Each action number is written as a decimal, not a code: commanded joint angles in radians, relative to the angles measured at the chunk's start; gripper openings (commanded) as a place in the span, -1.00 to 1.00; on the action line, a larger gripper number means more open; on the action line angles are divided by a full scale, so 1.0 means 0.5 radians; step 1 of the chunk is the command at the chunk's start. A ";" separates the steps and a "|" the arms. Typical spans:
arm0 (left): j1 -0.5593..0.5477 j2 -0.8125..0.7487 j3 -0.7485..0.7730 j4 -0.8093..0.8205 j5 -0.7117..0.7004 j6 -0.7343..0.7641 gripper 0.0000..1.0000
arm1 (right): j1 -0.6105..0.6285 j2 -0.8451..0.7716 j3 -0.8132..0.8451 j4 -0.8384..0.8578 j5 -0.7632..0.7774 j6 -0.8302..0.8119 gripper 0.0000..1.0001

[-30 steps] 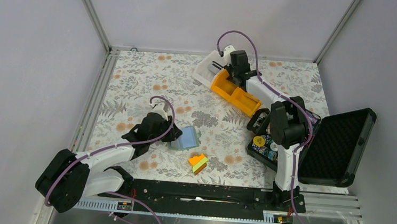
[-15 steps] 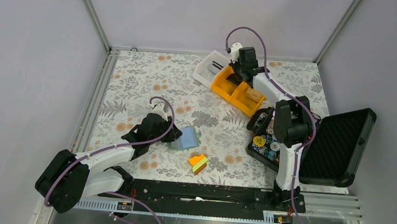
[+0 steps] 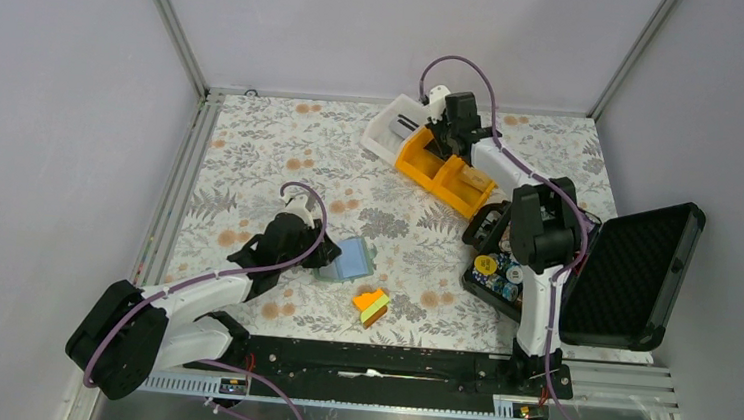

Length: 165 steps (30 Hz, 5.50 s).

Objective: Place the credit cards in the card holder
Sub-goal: Move the storage box to the center of the board.

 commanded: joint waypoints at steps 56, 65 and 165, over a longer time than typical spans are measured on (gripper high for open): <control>0.017 0.070 0.031 0.135 0.058 0.005 -0.53 | 0.007 0.444 0.327 -0.237 -0.253 -0.326 -0.31; 0.016 0.058 0.007 0.153 0.061 -0.017 -0.53 | 0.072 0.288 0.009 0.023 -0.133 -0.385 -0.59; 0.050 -0.159 0.023 -0.088 -0.003 0.016 -0.52 | 0.003 0.606 0.625 -0.693 -0.438 -0.409 0.26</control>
